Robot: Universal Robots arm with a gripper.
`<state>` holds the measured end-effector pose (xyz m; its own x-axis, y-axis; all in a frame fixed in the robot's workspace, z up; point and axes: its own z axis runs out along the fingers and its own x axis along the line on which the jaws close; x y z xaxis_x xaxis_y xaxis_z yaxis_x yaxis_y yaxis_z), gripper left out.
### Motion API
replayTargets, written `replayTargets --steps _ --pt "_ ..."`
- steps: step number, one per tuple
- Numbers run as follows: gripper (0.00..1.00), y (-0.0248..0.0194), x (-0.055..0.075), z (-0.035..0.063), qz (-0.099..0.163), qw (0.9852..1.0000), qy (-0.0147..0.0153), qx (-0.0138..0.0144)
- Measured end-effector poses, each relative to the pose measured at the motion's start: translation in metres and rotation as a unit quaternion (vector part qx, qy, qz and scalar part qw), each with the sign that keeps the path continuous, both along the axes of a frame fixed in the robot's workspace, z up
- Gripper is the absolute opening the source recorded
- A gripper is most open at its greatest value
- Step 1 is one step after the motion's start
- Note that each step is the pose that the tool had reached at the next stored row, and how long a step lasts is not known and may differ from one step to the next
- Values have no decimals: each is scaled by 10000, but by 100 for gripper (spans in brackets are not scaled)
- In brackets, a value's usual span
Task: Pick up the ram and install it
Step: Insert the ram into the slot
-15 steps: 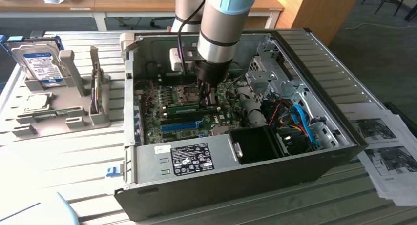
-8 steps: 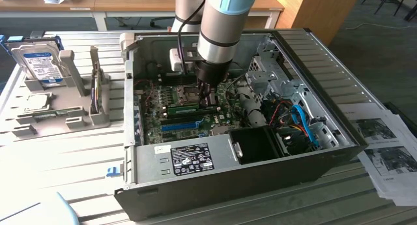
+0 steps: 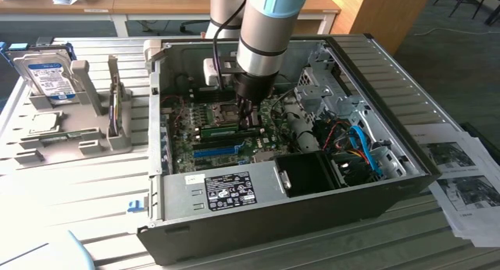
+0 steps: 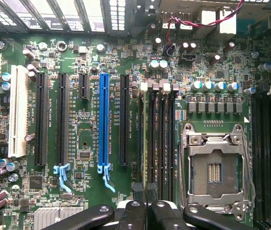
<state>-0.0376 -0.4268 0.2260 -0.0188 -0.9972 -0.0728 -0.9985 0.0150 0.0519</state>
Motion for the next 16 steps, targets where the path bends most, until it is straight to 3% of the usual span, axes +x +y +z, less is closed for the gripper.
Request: replayTargets --steps 3,4,16 --pt "12 0 0 -1 0 10000 -1 1" --pt "18 0 0 -1 0 10000 0 1" --pt "18 0 0 1 0 10000 0 0"
